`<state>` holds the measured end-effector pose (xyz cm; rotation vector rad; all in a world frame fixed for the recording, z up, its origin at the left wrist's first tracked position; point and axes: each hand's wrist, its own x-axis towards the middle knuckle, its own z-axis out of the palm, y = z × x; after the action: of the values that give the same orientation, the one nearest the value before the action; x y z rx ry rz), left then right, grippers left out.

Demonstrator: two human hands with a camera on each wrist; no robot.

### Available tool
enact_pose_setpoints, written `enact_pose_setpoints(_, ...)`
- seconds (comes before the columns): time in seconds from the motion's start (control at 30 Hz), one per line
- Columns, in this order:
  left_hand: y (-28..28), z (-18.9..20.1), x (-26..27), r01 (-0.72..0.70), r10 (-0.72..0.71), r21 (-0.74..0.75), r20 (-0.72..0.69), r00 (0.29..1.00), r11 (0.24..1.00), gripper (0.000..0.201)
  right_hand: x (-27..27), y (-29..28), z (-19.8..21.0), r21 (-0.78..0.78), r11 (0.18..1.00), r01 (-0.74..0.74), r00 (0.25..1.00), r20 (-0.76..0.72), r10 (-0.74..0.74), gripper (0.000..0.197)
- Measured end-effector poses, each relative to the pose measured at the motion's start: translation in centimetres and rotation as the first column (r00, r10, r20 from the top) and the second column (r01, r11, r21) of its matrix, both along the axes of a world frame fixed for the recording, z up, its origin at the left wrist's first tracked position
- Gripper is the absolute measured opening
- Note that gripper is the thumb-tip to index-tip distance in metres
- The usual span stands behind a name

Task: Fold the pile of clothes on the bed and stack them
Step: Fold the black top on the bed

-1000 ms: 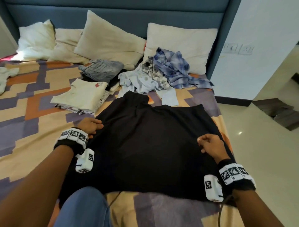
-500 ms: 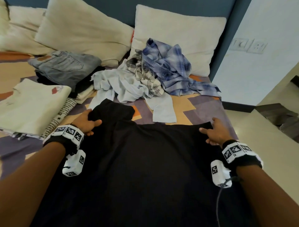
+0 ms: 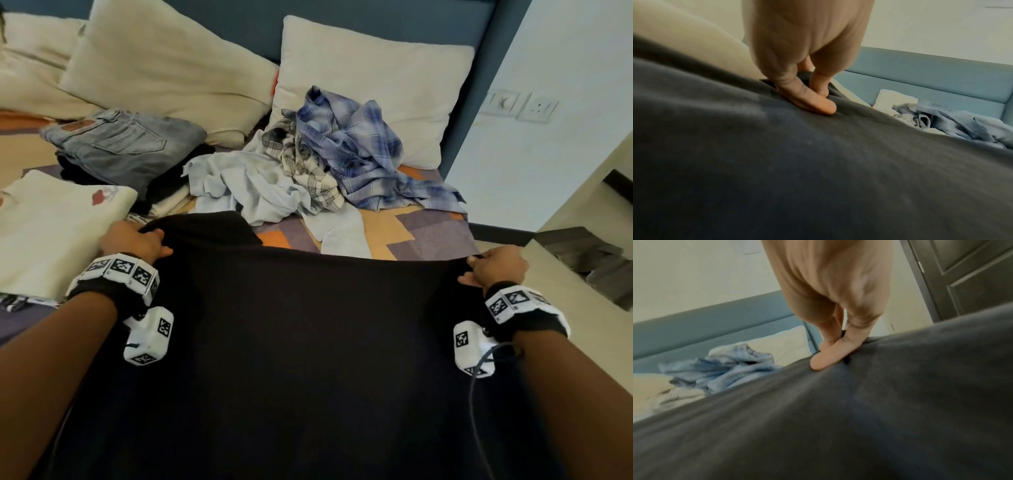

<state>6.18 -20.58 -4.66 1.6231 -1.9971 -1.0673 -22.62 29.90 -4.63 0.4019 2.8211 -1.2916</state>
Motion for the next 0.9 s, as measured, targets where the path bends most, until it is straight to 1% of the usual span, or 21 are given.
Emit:
enact_pose_setpoints(0.03,0.3,-0.1,0.1,-0.011,0.012,-0.021,0.022,1.000,1.000,0.038,-0.2,0.0,-0.7,0.043,0.999,0.017,1.000,-0.002,-0.017,0.017)
enact_pose_setpoints(0.1,1.8,0.4,0.4,-0.012,0.019,-0.098,0.070,0.997,0.995,0.033,-1.7,0.6,-3.0,0.062,0.998,0.013,1.000,0.022,-0.015,0.018)
enact_pose_setpoints(0.13,2.2,0.5,0.5,0.013,-0.002,-0.134,0.080,0.997,0.991,0.032,-1.0,0.5,-2.8,0.035,0.999,0.004,1.000,0.026,-0.005,0.017)
enact_pose_setpoints(0.17,2.5,0.5,0.7,0.054,-0.043,-0.156,0.073,0.996,0.986,0.033,0.8,0.0,-1.8,0.010,1.000,0.006,1.000,0.029,-0.006,0.020)
enact_pose_setpoints(0.2,2.7,0.6,1.1,0.097,-0.090,-0.136,0.053,0.995,0.986,0.038,2.5,-0.4,-0.7,-0.010,1.000,0.006,1.000,0.011,-0.006,0.030)
enact_pose_setpoints(0.27,3.1,0.7,2.2,0.134,-0.138,-0.095,-0.033,0.990,0.986,0.050,5.5,-0.6,1.1,-0.066,0.998,0.004,0.999,-0.043,-0.007,0.046)
enact_pose_setpoints(0.3,3.6,0.8,2.8,0.102,-0.113,-0.098,-0.110,0.988,0.990,0.052,7.3,-0.9,2.2,-0.107,0.994,-0.008,0.996,-0.089,-0.002,0.049)
enact_pose_setpoints(0.37,5.7,1.5,4.6,-0.017,0.002,-0.048,-0.287,0.958,0.999,0.047,11.0,-0.8,3.5,-0.234,0.972,-0.035,0.993,-0.117,0.008,0.053)
enact_pose_setpoints(0.4,7.4,2.2,5.6,-0.060,0.067,0.031,-0.361,0.930,0.998,0.044,12.7,-0.4,3.7,-0.334,0.942,-0.044,0.993,-0.115,0.006,0.053)
enact_pose_setpoints(0.43,9.1,2.9,6.9,-0.071,0.127,0.146,-0.426,0.896,0.987,0.041,14.9,0.0,4.0,-0.426,0.903,-0.058,0.994,-0.106,0.014,0.050)
enact_pose_setpoints(0.47,11.4,3.8,8.2,-0.047,0.191,0.299,-0.475,0.859,0.953,0.038,17.2,0.4,4.0,-0.496,0.865,-0.072,0.995,-0.091,0.030,0.043)
enact_pose_setpoints(0.53,16.3,5.1,11.5,0.036,0.320,0.572,-0.510,0.799,0.820,0.023,22.7,1.4,3.7,-0.574,0.811,-0.109,0.994,-0.049,0.099,0.030)
enact_pose_setpoints(0.57,18.7,5.1,13.1,0.063,0.377,0.660,-0.502,0.778,0.749,0.016,25.4,2.0,3.5,-0.598,0.790,-0.132,0.990,-0.037,0.138,0.026)
enact_pose_setpoints(0.63,23.7,4.5,16.5,0.111,0.424,0.773,-0.456,0.782,0.625,0.017,30.8,3.4,2.8,-0.631,0.763,-0.142,0.983,0.000,0.183,0.021)
enact_pose_setpoints(0.67,26.2,4.2,18.2,0.120,0.432,0.814,-0.419,0.799,0.568,0.017,33.1,4.5,2.3,-0.644,0.755,-0.125,0.983,0.025,0.184,0.020)
enact_pose_setpoints(0.77,31.7,2.1,22.1,0.087,0.455,0.906,-0.289,0.842,0.414,0.017,38.3,7.8,0.8,-0.644,0.764,-0.039,0.981,0.123,0.153,0.018)
enact_pose_setpoints(0.8,33.1,1.6,23.3,0.060,0.460,0.919,-0.252,0.851,0.390,0.016,39.7,9.0,0.3,-0.635,0.773,-0.006,0.979,0.153,0.133,0.017)
enact_pose_setpoints(0.83,34.5,0.7,24.7,0.035,0.464,0.921,-0.228,0.856,0.388,0.013,41.3,10.3,0.1,-0.624,0.781,0.033,0.979,0.176,0.099,0.016)
enact_pose_setpoints(0.9,36.2,0.5,26.3,-0.005,0.478,0.913,-0.208,0.853,0.407,0.009,43.5,12.3,-0.4,-0.629,0.766,0.132,0.976,0.219,0.011,0.012)
